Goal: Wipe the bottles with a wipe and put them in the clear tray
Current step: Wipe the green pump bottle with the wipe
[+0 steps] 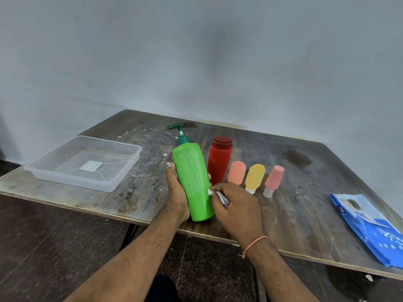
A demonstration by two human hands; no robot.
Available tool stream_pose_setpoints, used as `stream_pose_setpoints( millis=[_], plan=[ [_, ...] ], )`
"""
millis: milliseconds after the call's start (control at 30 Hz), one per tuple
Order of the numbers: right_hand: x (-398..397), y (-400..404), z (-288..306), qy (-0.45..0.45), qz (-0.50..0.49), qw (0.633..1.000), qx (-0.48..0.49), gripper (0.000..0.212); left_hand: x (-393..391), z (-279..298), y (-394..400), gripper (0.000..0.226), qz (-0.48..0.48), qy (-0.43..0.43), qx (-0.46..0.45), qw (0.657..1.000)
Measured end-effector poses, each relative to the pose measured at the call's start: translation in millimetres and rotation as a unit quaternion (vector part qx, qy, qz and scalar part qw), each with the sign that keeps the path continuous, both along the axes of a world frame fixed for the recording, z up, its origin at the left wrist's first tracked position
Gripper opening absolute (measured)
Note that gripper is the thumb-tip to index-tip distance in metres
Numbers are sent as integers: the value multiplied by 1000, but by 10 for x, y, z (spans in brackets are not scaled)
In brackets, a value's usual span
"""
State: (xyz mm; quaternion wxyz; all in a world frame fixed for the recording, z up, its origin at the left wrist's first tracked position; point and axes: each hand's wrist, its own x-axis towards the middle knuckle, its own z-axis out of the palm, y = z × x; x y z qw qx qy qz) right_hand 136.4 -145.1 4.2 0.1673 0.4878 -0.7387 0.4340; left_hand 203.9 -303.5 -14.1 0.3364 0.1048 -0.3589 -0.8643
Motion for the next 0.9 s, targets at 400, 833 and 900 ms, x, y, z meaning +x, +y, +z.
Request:
stream_pose_setpoints(
  millis=[400,833,900],
  plan=[
    [3,-80,75,26,-14,1000,5,15,48,89,53,93,-7,-12,2,1000],
    [13,-85,77,37,24,999,12,15,71,109,71,92,3,-13,22,1000],
    [-10,-67,80,49,8,999,20,15,60,116,83,89,11,-12,18,1000]
  ],
)
